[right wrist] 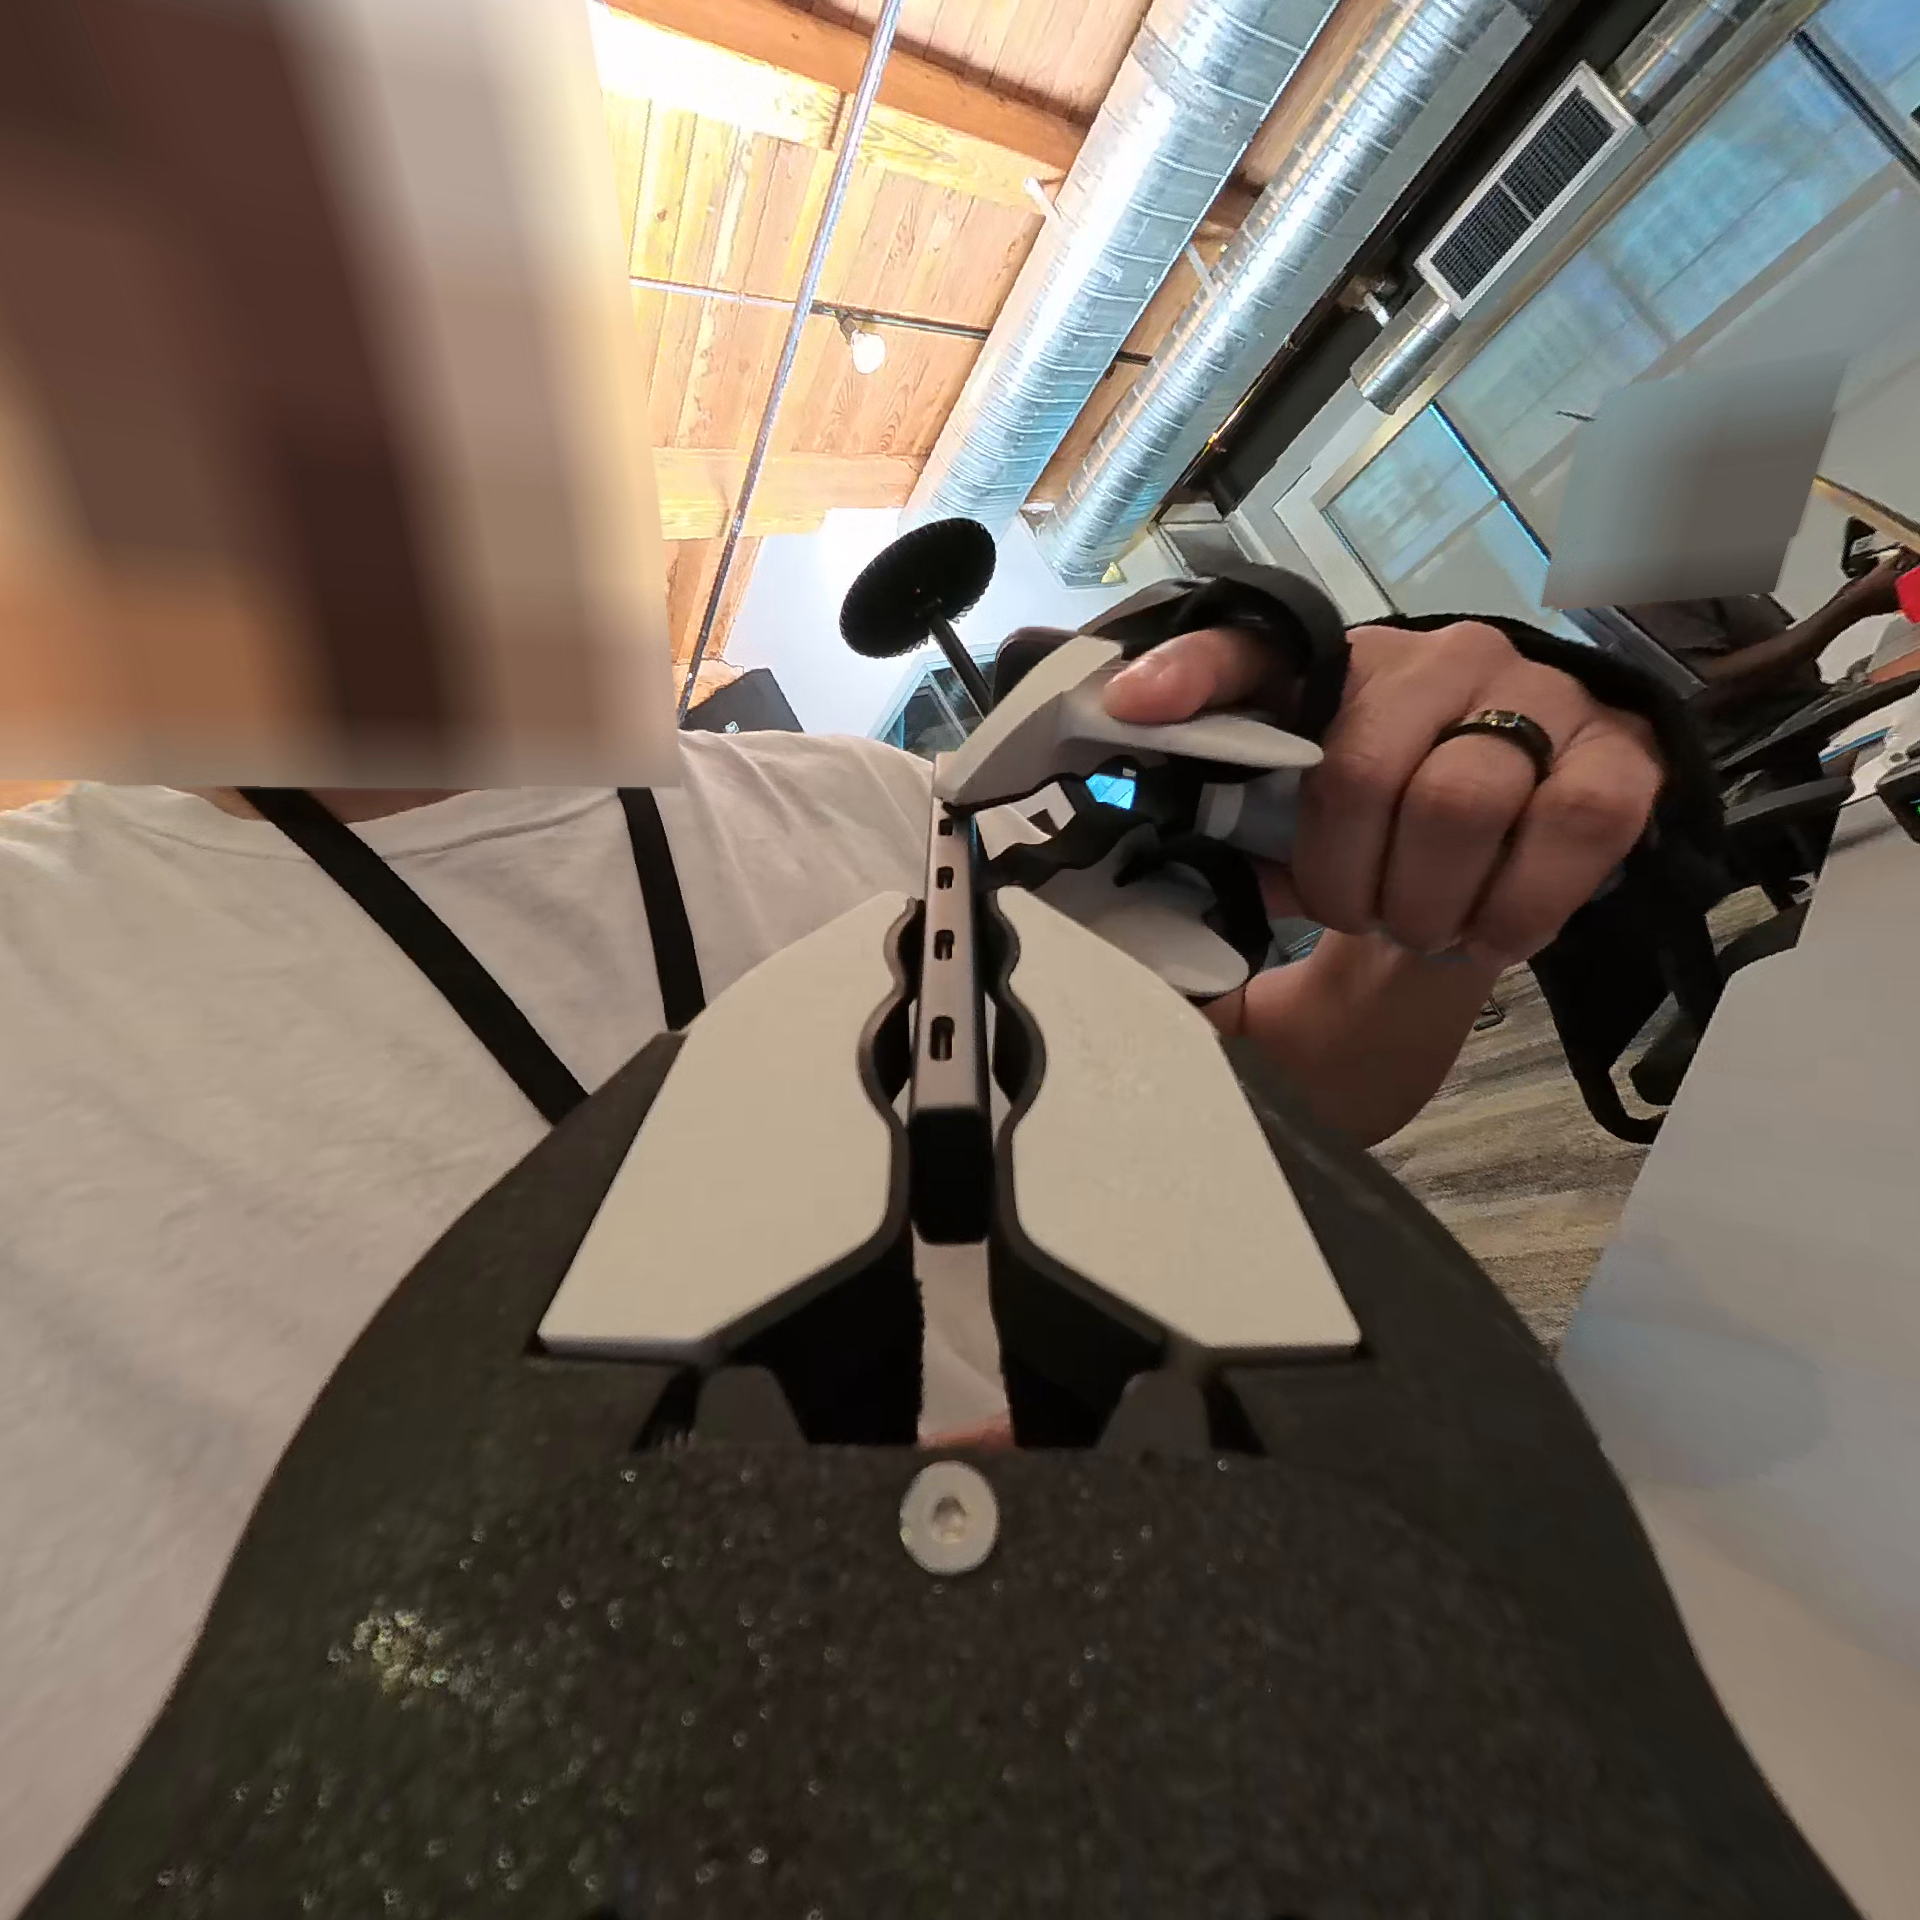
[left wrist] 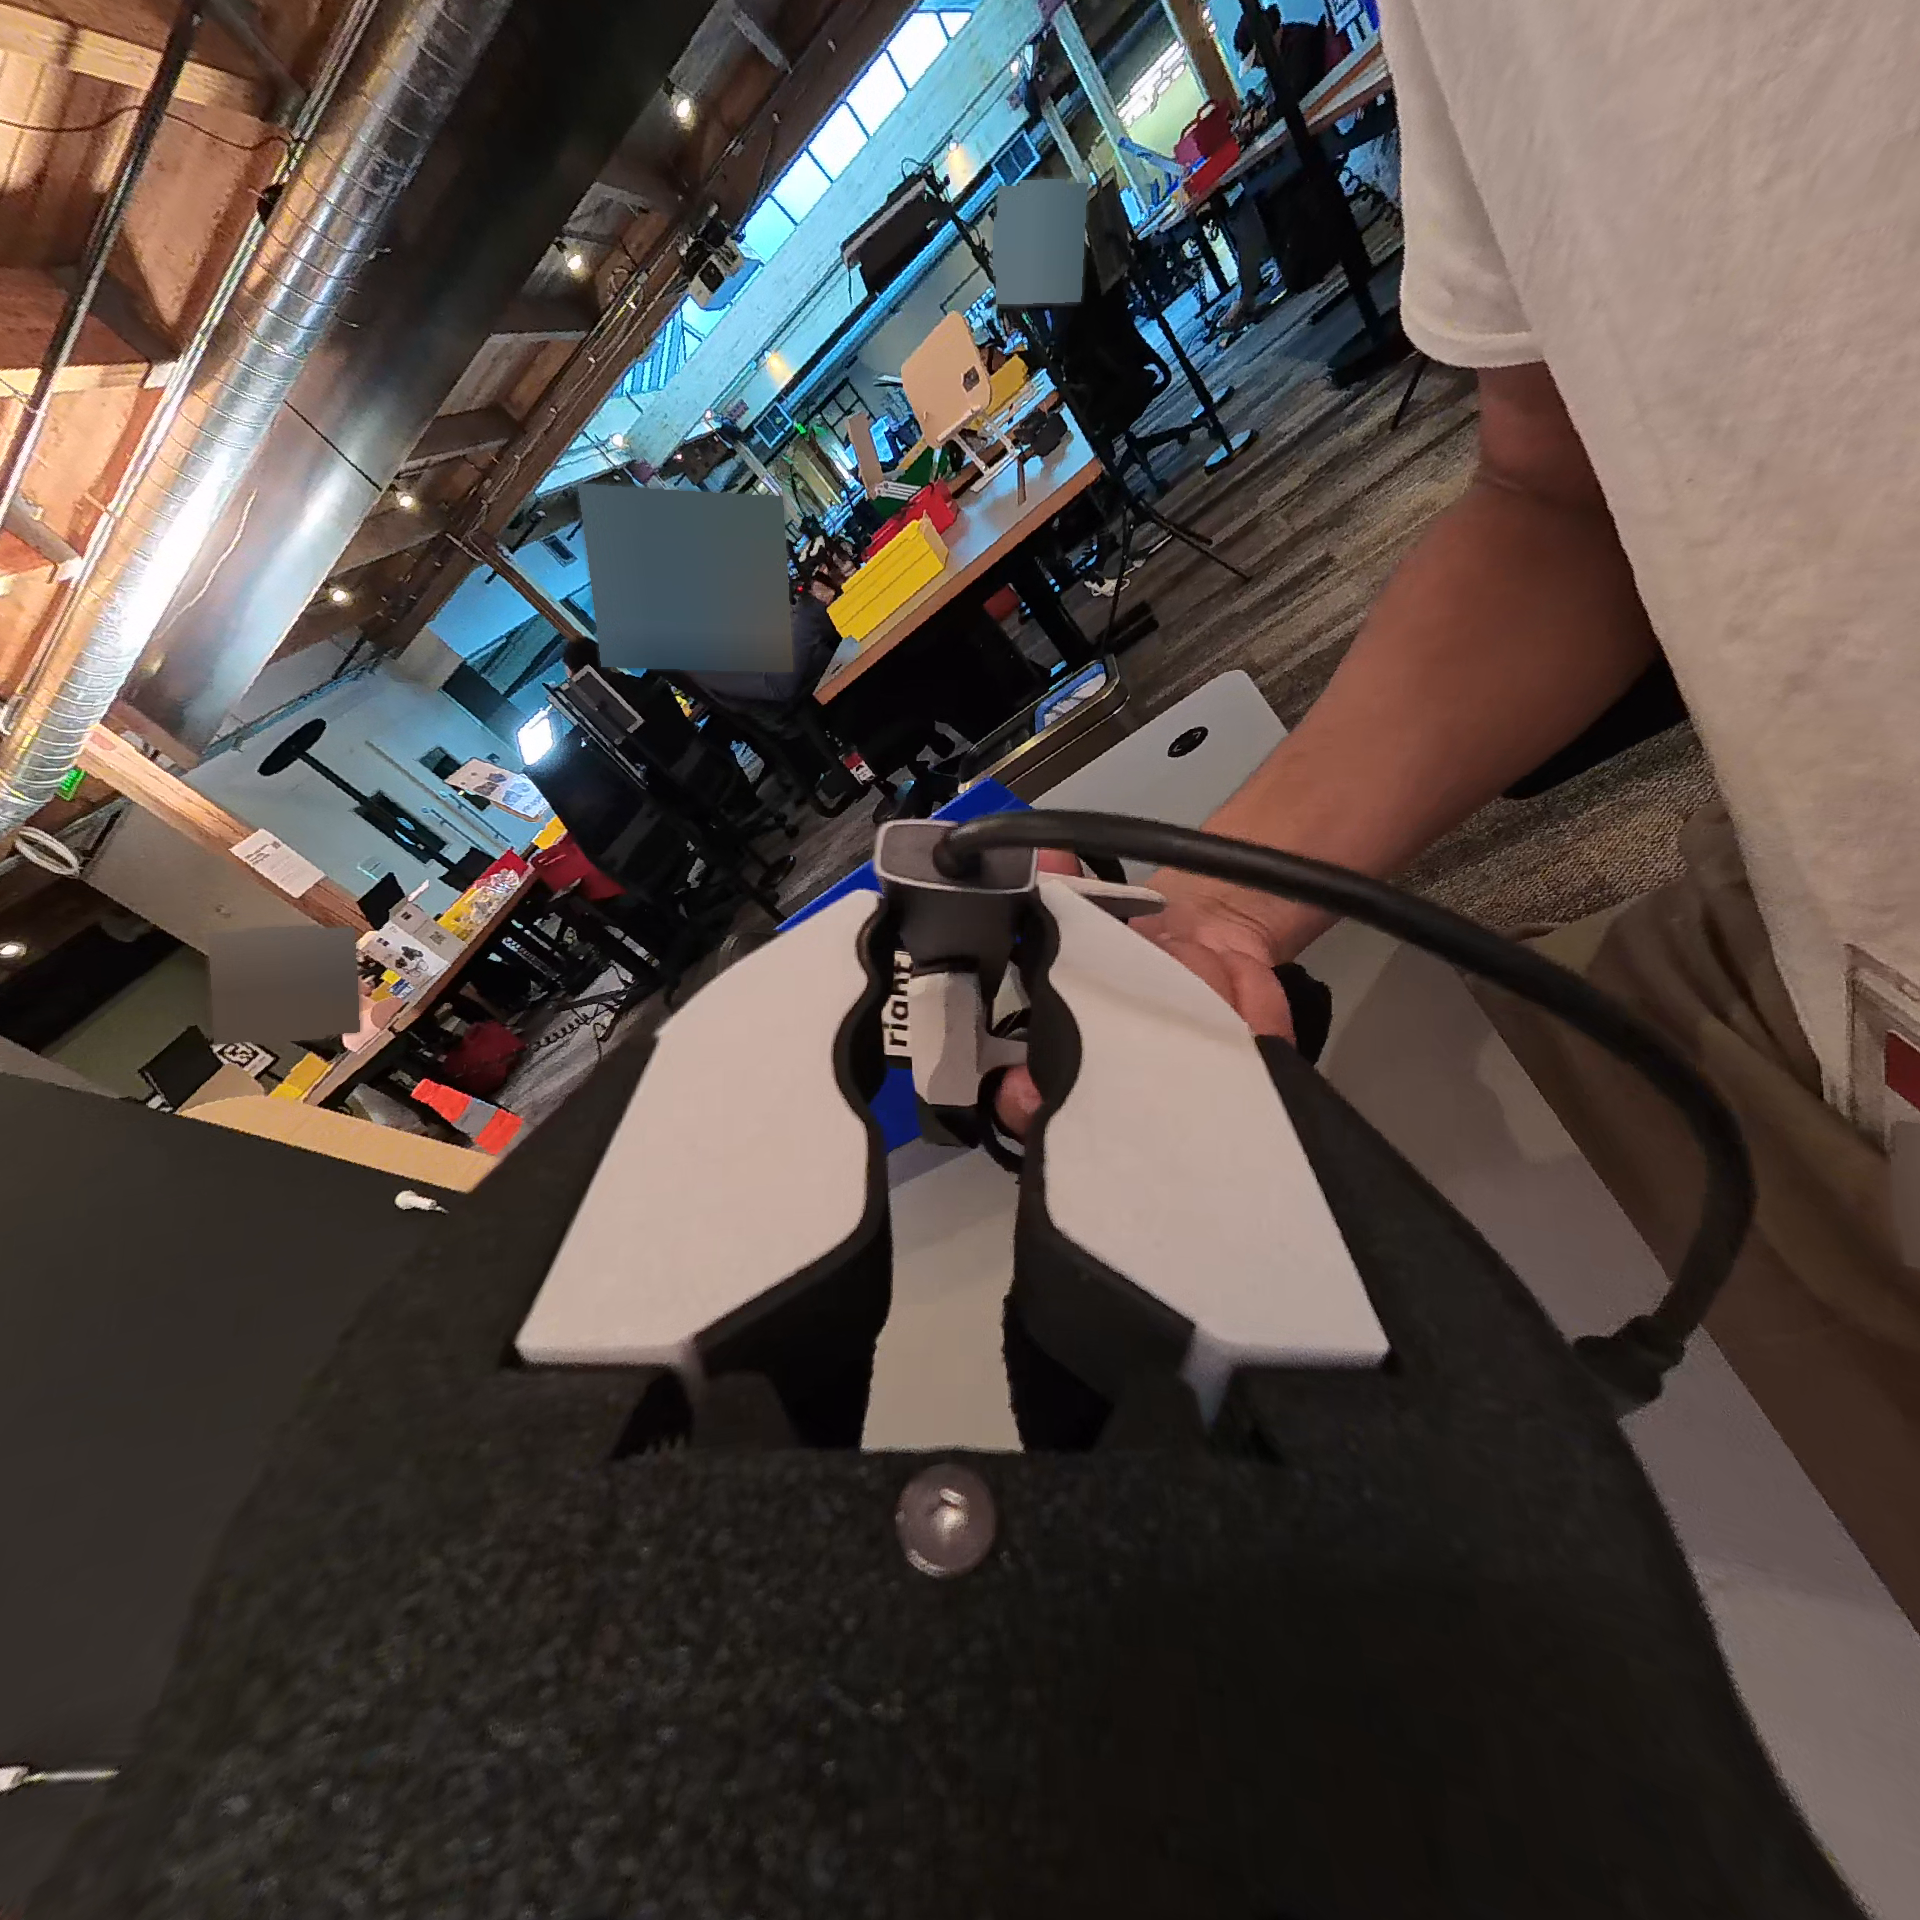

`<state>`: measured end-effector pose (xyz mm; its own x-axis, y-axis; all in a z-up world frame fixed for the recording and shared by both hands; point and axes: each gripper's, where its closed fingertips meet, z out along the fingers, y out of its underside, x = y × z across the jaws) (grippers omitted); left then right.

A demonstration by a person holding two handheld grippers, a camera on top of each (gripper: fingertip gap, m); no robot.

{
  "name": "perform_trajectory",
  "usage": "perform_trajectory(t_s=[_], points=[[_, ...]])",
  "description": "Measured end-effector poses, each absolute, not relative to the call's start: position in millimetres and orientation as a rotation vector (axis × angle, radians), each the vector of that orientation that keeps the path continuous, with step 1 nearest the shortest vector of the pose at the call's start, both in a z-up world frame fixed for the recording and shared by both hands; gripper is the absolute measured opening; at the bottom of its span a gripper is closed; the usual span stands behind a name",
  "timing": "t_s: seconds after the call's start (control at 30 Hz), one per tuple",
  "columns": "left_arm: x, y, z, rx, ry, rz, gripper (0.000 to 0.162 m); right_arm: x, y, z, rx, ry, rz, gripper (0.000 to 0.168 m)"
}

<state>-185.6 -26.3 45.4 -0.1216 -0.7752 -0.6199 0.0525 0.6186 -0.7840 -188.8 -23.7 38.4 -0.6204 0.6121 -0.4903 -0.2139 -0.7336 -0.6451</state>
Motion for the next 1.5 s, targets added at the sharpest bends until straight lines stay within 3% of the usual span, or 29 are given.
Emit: perform_trajectory(t_s=[0.33, 0.5, 0.63, 0.9, 1.07, 1.27, 1.37, 1.5], points=[[-202.6, 29.6, -0.3, -1.134, 1.426, -0.75, 0.014, -163.3, 19.0, 31.4, -1.074, -0.646, 1.889, 0.01], [-251.7, 81.3, -70.5, -1.649, 1.215, -0.586, 0.015, -122.1, 67.3, 22.6, -1.28, -0.742, 1.094, 0.01], [-249.4, 58.0, -105.8, -1.762, 1.18, -0.664, 0.02, -93.4, 97.6, 8.9, -1.331, -0.891, 0.451, 0.01], [-177.6, 0.0, -146.6, -1.688, 1.55, -0.856, 0.025, -117.3, 119.3, -46.6, -1.361, -1.194, -0.164, 0.01], [-159.8, 18.7, -164.8, -1.618, 1.77, -0.784, 0.027, -134.1, 106.0, -51.1, -1.371, -1.154, -0.006, 0.01], [-145.7, 13.9, -187.3, -1.678, 1.995, -0.985, 0.032, -134.3, 96.9, -53.6, -1.402, -1.084, 0.102, 0.009], [-146.2, 8.1, -192.1, -1.669, 2.075, -0.962, 0.016, -135.0, 95.0, -56.2, -1.417, -1.057, 0.17, 0.01], [-151.7, 9.6, -191.2, -1.694, 2.025, -0.88, 0.007, -133.9, 97.0, -60.2, -1.425, -1.046, 0.178, 0.01]])
